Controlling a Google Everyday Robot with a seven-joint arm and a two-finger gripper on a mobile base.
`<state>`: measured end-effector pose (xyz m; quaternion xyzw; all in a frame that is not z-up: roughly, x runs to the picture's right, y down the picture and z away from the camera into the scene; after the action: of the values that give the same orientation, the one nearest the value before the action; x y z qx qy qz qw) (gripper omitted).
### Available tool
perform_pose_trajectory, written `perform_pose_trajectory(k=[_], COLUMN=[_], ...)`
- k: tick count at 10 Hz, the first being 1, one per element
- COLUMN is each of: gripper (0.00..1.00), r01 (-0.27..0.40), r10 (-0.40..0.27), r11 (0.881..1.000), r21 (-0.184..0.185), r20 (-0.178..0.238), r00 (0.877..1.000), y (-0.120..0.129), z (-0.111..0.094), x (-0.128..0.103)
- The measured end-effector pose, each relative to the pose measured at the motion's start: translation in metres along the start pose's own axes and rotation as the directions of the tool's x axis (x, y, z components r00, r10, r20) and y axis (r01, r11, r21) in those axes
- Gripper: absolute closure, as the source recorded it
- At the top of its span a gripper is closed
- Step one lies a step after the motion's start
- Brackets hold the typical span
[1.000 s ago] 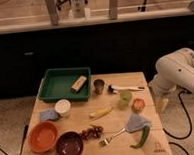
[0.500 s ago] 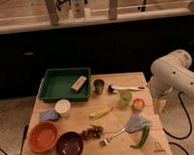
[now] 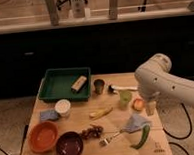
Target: Place banana in red bowl
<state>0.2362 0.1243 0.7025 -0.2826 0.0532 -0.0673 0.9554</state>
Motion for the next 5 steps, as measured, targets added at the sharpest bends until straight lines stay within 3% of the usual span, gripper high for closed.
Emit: perform_pose_trajectory(k=[2,5], gripper=[0.20,0.20], r01=[0.055,0.114], r10=[-0.055,-0.114], r11=[0.998,0.993], r21=[0.001,0.000], r20=[-0.005,-0.006], r00=[0.998,0.993], y=[-0.004,-0.006], z=[0.011,0.024], x=[-0.031,-0.047])
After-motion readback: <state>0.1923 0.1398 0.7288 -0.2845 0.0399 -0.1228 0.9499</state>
